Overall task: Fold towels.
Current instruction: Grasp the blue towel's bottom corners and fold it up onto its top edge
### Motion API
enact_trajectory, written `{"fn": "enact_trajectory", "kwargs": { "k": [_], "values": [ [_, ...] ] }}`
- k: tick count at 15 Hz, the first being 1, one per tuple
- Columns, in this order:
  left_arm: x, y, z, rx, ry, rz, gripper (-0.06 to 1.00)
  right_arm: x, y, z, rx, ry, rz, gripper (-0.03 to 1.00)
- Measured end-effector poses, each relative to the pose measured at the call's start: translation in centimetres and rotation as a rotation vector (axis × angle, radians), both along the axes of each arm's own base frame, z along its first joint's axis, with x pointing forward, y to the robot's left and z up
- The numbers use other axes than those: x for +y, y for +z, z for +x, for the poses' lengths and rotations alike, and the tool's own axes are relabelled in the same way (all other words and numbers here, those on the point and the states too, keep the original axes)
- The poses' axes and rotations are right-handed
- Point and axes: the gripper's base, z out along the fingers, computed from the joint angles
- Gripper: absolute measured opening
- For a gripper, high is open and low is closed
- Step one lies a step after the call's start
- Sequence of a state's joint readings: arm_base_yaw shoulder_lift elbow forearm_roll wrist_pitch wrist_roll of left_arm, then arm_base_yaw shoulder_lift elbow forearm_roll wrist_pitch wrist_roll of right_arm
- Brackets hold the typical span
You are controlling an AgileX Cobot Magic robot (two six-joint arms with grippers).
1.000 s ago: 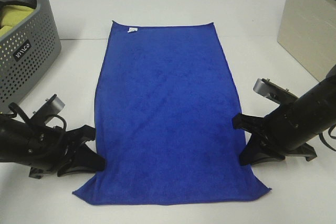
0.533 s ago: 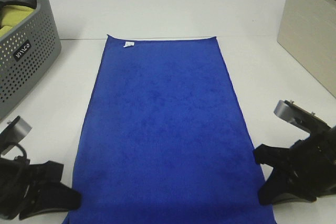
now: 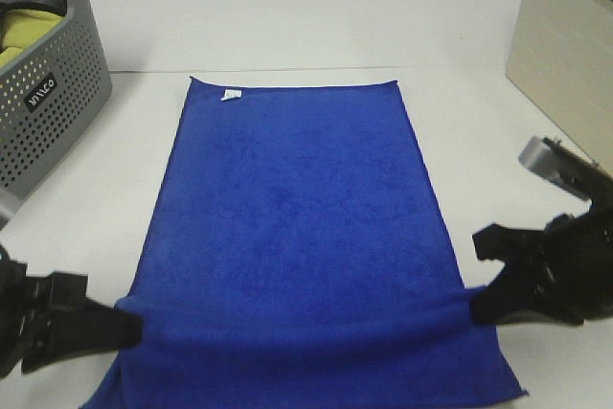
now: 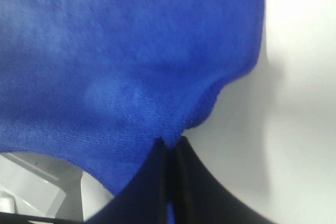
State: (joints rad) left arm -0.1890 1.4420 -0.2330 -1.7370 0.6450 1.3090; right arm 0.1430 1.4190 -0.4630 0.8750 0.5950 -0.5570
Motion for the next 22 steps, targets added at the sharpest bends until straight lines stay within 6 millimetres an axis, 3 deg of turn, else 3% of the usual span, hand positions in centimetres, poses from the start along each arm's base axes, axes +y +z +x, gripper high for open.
{"fn": "enact_trajectory", "kwargs": {
  "k": [3, 7, 13, 17, 22],
  "values": [
    [-0.1, 2.7, 4.8, -0.156, 0.061, 0.052, 0.01, 0.5, 2.9, 5.1, -0.122, 0.01, -0.013, 0.0],
    [-1.2, 5.3, 13.5, -0.258, 0.119, 0.086, 0.01, 1.6, 4.6, 14.8, -0.198, 0.029, -0.051, 0.0],
    [-2.8, 4.9, 25.5, -0.337, 0.157, 0.131, 0.01, 3.4, 3.9, 27.4, -0.27, 0.039, -0.055, 0.0],
    [-3.1, 3.4, 30.5, -0.393, 0.225, 0.168, 0.01, 3.5, 1.9, 32.8, -0.327, 0.038, -0.126, 0.0],
    [-3.4, -0.6, 34.2, -0.412, 0.245, 0.213, 0.01, 3.6, -2.8, 35.3, -0.334, 0.026, -0.157, 0.0]
  ]
}}
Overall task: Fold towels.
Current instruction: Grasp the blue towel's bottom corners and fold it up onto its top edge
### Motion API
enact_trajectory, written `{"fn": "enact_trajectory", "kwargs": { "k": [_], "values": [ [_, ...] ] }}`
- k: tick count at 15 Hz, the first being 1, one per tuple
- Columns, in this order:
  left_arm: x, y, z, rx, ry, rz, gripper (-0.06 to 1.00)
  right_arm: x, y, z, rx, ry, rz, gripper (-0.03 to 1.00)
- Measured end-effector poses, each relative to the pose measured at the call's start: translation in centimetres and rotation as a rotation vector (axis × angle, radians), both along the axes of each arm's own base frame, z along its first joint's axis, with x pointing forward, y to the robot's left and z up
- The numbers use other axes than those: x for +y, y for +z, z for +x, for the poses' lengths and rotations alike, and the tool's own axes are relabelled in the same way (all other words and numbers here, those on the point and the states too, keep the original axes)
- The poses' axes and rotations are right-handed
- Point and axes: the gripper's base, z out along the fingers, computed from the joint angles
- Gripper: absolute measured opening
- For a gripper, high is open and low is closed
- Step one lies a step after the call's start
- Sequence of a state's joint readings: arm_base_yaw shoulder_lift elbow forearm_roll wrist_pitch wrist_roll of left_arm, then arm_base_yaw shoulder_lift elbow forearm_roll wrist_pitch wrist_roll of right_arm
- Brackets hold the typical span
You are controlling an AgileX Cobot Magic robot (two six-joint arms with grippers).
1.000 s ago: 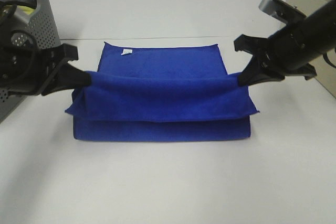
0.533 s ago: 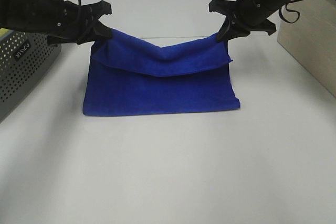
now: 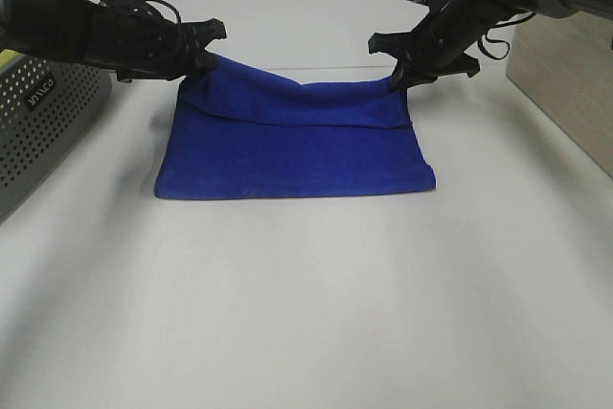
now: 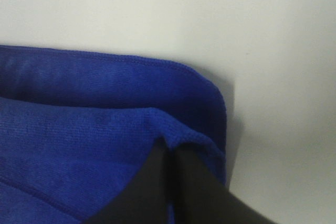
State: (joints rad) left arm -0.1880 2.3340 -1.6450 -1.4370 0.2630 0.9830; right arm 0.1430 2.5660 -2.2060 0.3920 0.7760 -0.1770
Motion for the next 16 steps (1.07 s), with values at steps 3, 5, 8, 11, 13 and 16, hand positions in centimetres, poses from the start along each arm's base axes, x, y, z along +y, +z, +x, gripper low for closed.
{"fn": "enact_trajectory", "kwargs": {
  "k": [3, 5, 8, 11, 13, 16],
  "values": [
    [0.0, -1.2, 0.3, 0.014, 0.004, 0.009, 0.15, -0.1, -0.4, 0.2, -0.012, -0.008, -0.002, 0.11],
    [0.0, -1.2, 0.4, 0.004, 0.001, 0.021, 0.6, -0.1, -0.3, 0.1, 0.001, -0.002, -0.002, 0.54],
    [0.4, 0.3, 0.4, -0.042, -0.048, 0.091, 0.79, 0.0, 1.2, -1.0, 0.081, 0.049, -0.016, 0.75],
    [1.7, 2.7, -0.3, -0.013, -0.168, 0.072, 0.78, 0.0, 2.8, -2.3, 0.187, 0.097, -0.019, 0.77],
    [3.5, 2.5, -1.1, 0.151, -0.166, -0.011, 0.76, -0.9, 2.6, -3.2, 0.308, 0.097, -0.007, 0.77],
    [5.1, 1.3, -2.4, 0.377, -0.143, 0.019, 0.76, -2.0, 2.6, -3.3, 0.351, 0.057, 0.023, 0.77]
  ]
}}
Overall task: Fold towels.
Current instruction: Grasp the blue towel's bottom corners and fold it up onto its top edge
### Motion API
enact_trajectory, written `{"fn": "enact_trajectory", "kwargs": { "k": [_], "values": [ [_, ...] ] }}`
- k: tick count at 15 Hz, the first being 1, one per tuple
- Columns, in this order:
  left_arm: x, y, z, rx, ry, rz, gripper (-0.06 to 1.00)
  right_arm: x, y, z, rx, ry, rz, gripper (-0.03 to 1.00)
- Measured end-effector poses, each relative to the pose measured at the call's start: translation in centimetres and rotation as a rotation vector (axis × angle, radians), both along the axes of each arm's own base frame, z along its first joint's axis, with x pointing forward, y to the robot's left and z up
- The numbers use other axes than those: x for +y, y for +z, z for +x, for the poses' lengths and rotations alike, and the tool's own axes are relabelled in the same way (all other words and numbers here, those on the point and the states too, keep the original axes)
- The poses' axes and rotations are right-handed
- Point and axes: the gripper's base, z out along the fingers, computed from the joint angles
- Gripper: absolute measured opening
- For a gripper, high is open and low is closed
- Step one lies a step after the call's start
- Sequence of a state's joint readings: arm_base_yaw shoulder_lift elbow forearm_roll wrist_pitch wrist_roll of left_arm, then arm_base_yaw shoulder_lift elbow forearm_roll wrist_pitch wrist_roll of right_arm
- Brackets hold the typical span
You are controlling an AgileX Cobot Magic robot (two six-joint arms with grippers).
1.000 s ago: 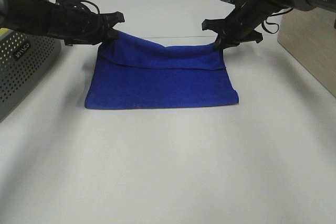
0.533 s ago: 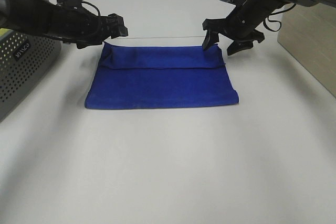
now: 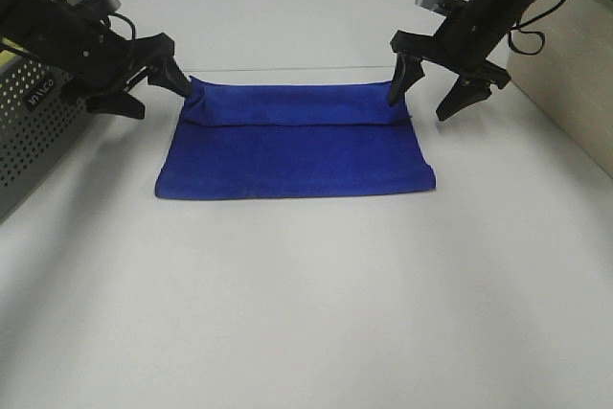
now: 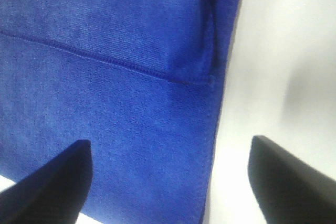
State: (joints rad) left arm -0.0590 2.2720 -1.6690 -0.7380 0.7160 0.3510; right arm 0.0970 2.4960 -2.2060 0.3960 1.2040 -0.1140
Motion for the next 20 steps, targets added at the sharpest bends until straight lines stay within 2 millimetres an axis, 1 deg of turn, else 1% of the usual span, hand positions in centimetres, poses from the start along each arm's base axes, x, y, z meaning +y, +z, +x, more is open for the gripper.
{"fn": "enact_trajectory", "kwargs": {
  "k": [2, 4, 6, 7, 8, 9, 11, 13, 15, 16, 17, 18, 20],
  "values": [
    [0.0, -0.3, -0.4, 0.072, 0.021, 0.006, 0.76, 0.0, -0.2, -0.5, 0.027, -0.009, 0.0, 0.76],
    [0.0, -0.4, -0.8, 0.118, 0.027, 0.003, 0.76, -0.3, -0.4, -1.7, 0.076, -0.005, -0.02, 0.76],
    [-0.2, -0.8, -1.3, 0.153, 0.027, 0.001, 0.76, -0.5, -1.3, -2.9, 0.126, 0.019, -0.036, 0.76],
    [-0.4, -1.6, -1.8, 0.178, 0.03, 0.005, 0.76, -0.4, -1.6, -3.3, 0.148, 0.02, -0.029, 0.76],
    [-0.6, -2.9, -2.6, 0.2, 0.036, 0.023, 0.76, -0.4, -2.2, -3.7, 0.172, 0.023, -0.022, 0.76],
    [-1.0, -3.7, -3.1, 0.195, 0.051, 0.036, 0.76, -0.4, -2.7, -4.0, 0.188, 0.025, -0.019, 0.76],
    [-2.5, -4.0, -3.6, 0.151, 0.055, 0.058, 0.76, -0.5, -3.8, -4.2, 0.176, 0.016, -0.025, 0.76],
    [-4.4, -4.0, -3.6, 0.098, 0.041, 0.075, 0.74, -0.3, -4.0, -3.9, 0.138, -0.005, -0.007, 0.76],
    [-5.7, -4.2, -3.8, 0.091, 0.035, 0.074, 0.66, 0.0, -4.4, -3.8, 0.138, -0.011, 0.036, 0.75],
    [-6.0, -4.5, -3.9, 0.105, 0.045, 0.068, 0.58, 0.2, -4.6, -3.9, 0.145, -0.016, 0.053, 0.71],
    [-6.0, -4.7, -3.9, 0.115, 0.061, 0.06, 0.48, 0.2, -5.0, -3.9, 0.157, -0.019, 0.062, 0.62],
    [-6.0, -4.9, -3.9, 0.122, 0.068, 0.058, 0.38, 0.2, -5.2, -4.0, 0.16, -0.016, 0.062, 0.5],
    [-6.0, -5.1, -4.0, 0.134, 0.069, 0.057, 0.14, 0.2, -5.7, -4.1, 0.177, -0.014, 0.055, 0.2]
  ]
}}
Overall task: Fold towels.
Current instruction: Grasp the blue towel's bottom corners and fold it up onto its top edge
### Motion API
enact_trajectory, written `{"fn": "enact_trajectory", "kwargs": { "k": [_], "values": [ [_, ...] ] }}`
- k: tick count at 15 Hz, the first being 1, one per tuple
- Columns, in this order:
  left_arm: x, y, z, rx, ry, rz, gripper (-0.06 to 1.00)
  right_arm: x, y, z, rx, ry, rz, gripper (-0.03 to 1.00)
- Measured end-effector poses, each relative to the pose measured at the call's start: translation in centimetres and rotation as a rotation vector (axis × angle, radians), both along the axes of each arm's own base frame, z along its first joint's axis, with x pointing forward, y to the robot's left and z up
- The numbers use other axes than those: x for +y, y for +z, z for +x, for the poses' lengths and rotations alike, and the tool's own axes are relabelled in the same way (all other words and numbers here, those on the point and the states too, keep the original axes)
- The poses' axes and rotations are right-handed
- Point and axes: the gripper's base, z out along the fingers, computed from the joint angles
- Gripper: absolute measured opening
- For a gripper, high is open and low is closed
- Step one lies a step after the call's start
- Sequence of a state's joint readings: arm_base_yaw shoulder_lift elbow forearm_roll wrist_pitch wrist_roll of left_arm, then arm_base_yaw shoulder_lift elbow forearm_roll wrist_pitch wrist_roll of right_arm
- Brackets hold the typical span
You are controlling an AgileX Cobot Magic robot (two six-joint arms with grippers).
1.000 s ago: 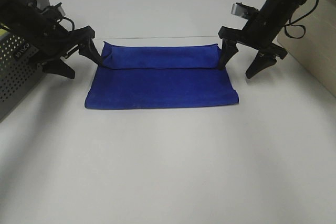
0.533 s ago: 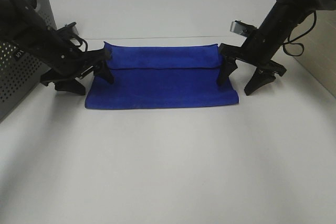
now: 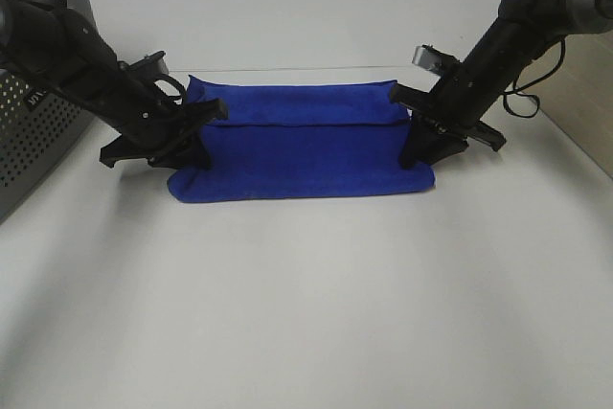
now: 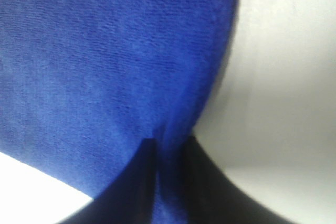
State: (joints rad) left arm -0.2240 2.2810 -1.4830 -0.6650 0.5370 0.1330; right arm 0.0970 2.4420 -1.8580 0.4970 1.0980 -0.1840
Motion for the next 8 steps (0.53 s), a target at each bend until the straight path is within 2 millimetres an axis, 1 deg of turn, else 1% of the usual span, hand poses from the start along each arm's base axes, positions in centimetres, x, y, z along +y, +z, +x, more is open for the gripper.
{"fn": "enact_trajectory", "kwargs": {
  "k": [1, 2, 5, 6, 7, 8],
  "values": [
    [0.0, -0.1, -0.1, 0.01, -0.005, -0.002, 0.06, -0.1, -0.1, -0.1, 0.006, 0.001, -0.007, 0.06],
    [0.0, -0.1, -0.2, 0.02, -0.014, -0.001, 0.04, -0.1, -0.1, -0.2, 0.018, 0.003, -0.008, 0.0],
    [0.2, 0.5, -1.0, 0.046, -0.075, 0.032, 0.04, -0.1, -0.1, -1.0, 0.073, 0.022, -0.004, 0.0],
    [0.3, 0.9, -1.6, 0.06, -0.09, 0.038, 0.04, -0.2, 0.0, -1.7, 0.089, 0.023, -0.01, 0.0],
    [0.4, 1.2, -2.4, 0.074, -0.093, 0.039, 0.04, -0.4, 0.1, -3.2, 0.118, 0.017, -0.019, 0.0],
    [0.5, 1.2, -3.5, 0.106, -0.101, 0.04, 0.04, -0.5, 0.7, -4.3, 0.127, 0.012, -0.022, 0.0]
  ]
}}
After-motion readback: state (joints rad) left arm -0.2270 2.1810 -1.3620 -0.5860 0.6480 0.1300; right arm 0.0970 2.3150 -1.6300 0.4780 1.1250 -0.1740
